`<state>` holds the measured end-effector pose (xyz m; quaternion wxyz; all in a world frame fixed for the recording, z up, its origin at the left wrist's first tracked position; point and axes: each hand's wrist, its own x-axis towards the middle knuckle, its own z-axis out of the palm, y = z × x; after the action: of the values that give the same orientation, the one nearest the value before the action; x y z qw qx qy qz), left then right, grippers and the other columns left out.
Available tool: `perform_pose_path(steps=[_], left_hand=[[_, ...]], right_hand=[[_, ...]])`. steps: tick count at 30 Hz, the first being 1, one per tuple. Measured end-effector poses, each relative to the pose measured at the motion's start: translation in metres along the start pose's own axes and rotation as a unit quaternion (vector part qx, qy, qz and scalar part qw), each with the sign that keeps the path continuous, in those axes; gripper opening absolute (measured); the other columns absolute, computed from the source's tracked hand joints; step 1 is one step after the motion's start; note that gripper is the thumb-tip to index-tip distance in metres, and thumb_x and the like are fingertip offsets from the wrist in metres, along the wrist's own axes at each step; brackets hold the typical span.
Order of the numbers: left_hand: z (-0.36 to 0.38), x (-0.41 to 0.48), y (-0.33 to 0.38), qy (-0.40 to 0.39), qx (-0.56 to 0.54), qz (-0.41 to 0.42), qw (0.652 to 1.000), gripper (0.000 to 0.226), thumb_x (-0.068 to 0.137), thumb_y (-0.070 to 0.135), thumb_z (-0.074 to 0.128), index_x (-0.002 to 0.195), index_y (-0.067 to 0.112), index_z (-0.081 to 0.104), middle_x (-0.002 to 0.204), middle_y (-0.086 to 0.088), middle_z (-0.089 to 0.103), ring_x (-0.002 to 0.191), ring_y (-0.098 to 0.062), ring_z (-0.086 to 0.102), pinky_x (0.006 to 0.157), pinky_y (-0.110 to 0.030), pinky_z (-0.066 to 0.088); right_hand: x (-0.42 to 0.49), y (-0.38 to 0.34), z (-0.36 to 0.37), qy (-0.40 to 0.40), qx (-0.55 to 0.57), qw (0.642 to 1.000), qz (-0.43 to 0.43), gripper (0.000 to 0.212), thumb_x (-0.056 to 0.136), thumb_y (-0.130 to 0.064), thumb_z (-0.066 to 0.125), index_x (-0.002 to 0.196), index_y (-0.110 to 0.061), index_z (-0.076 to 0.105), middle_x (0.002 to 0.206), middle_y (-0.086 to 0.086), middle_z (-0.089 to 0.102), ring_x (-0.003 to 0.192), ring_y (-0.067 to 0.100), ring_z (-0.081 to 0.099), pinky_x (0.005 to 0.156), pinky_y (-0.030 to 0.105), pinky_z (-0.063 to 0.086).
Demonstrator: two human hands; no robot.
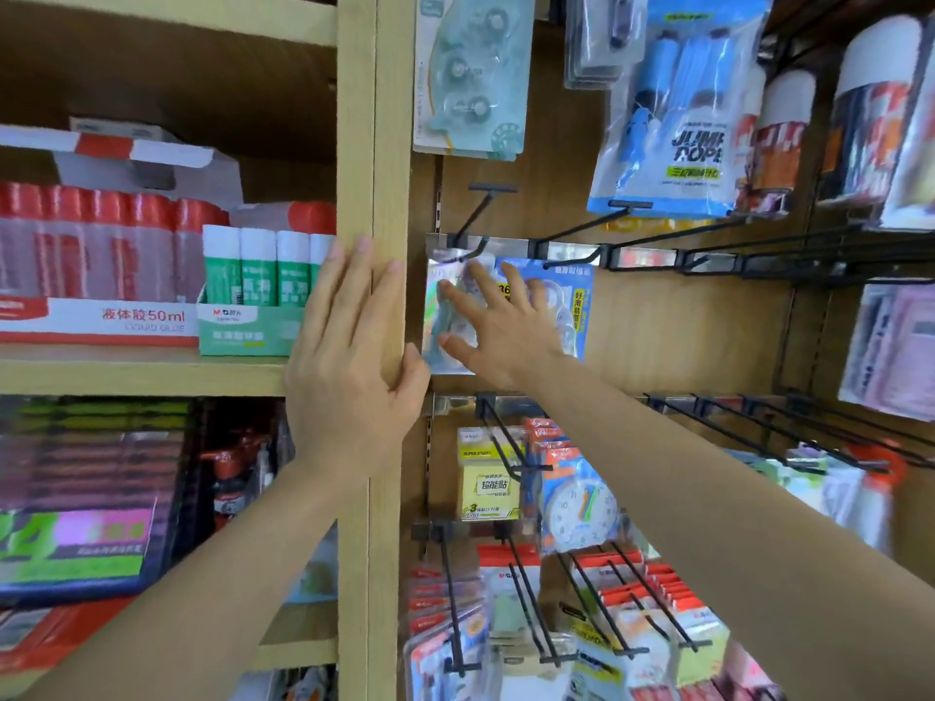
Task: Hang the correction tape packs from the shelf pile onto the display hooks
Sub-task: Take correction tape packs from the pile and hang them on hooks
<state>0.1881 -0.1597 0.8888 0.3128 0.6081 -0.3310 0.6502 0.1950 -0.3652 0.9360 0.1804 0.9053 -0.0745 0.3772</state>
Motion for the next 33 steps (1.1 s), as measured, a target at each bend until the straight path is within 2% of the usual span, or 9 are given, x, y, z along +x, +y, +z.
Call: perform_pose_path(steps=[4,7,12,16,19,23,26,29,33], left_hand=[[0.001,-0.001,-0.001,0.001,0.000,0.004,1.000,0.060,0.088,0.016,0.064,0.145,0.005,0.051,0.157,-0.013,0.041,0.151,-0.029,0.030,0.119,-0.046,0.036],[0.002,-0.002,-0.003,0.000,-0.003,0.009,1.000,0.061,0.088,0.016,0.064,0.146,0.005,0.049,0.157,-0.014,0.041,0.151,-0.029,0.030,0.120,-0.045,0.035],[0.002,-0.003,-0.003,0.001,-0.003,0.010,1.000,0.061,0.088,0.016,0.065,0.146,0.004,0.050,0.157,-0.014,0.041,0.150,-0.030,0.031,0.120,-0.044,0.034],[0.001,-0.002,-0.002,0.000,-0.002,0.010,1.000,0.061,0.087,0.015,0.066,0.144,0.004,0.051,0.157,-0.015,0.041,0.149,-0.032,0.032,0.118,-0.046,0.037],[-0.003,-0.002,0.001,-0.019,-0.013,-0.007,1.000,0.063,0.087,0.017,0.066,0.146,0.004,0.049,0.158,-0.014,0.040,0.150,-0.031,0.030,0.119,-0.046,0.035],[-0.017,-0.007,0.007,-0.091,-0.040,-0.025,0.995,0.075,0.082,0.028,0.064,0.150,0.006,0.043,0.159,-0.012,0.036,0.152,-0.030,0.023,0.124,-0.044,0.025],[-0.038,-0.027,0.019,-0.123,-0.085,-0.057,0.987,0.066,0.078,0.029,0.065,0.141,0.011,0.055,0.149,-0.007,0.049,0.144,-0.029,0.038,0.118,-0.046,0.031],[-0.060,-0.065,0.038,-0.183,-0.144,-0.076,0.969,0.046,0.077,0.027,0.065,0.122,0.018,0.069,0.128,0.001,0.063,0.122,-0.023,0.058,0.104,-0.032,0.040],[-0.084,-0.136,0.061,-0.349,-0.199,-0.089,0.912,0.032,0.078,0.028,0.066,0.109,0.025,0.074,0.105,0.009,0.072,0.100,-0.016,0.065,0.085,-0.027,0.046]], right_hand=[[0.011,0.006,0.007,-0.027,-0.029,0.999,-0.015,0.068,0.097,-0.065,0.029,0.157,-0.039,0.008,0.167,0.002,-0.004,0.152,0.036,0.002,0.117,0.059,0.009],[0.018,0.013,0.010,-0.054,-0.045,0.997,-0.038,0.071,0.096,-0.063,0.035,0.157,-0.038,0.008,0.167,0.002,-0.007,0.149,0.033,0.016,0.116,0.054,0.019],[0.010,0.019,-0.005,-0.052,0.008,0.997,-0.056,0.073,0.094,-0.057,0.046,0.157,-0.035,0.017,0.167,0.003,0.002,0.147,0.031,0.025,0.115,0.050,0.024],[-0.025,0.017,-0.023,-0.016,0.075,0.995,-0.059,0.062,0.093,-0.048,0.055,0.150,-0.027,0.040,0.162,0.005,0.027,0.135,0.034,0.041,0.104,0.048,0.038],[-0.058,0.016,-0.038,-0.011,0.152,0.987,-0.043,0.048,0.094,-0.042,0.058,0.138,-0.024,0.057,0.142,-0.001,0.057,0.125,0.027,0.054,0.092,0.039,0.046],[-0.102,0.016,-0.060,-0.001,0.266,0.964,0.010,0.034,0.091,-0.042,0.060,0.121,-0.028,0.068,0.107,-0.002,0.073,0.102,0.023,0.067,0.088,0.043,0.053],[-0.140,0.015,-0.072,-0.005,0.330,0.943,0.045,0.037,0.084,-0.046,0.058,0.113,-0.028,0.071,0.092,-0.010,0.073,0.089,0.013,0.069,0.086,0.040,0.055],[-0.182,0.009,-0.075,0.007,0.335,0.941,0.055,0.044,0.078,-0.051,0.052,0.107,-0.026,0.073,0.087,-0.008,0.073,0.080,0.013,0.068,0.080,0.040,0.056],[-0.248,-0.007,-0.061,-0.014,0.316,0.946,0.064,0.040,0.084,-0.046,0.056,0.115,-0.025,0.070,0.099,-0.006,0.074,0.090,0.017,0.068,0.078,0.039,0.055]])
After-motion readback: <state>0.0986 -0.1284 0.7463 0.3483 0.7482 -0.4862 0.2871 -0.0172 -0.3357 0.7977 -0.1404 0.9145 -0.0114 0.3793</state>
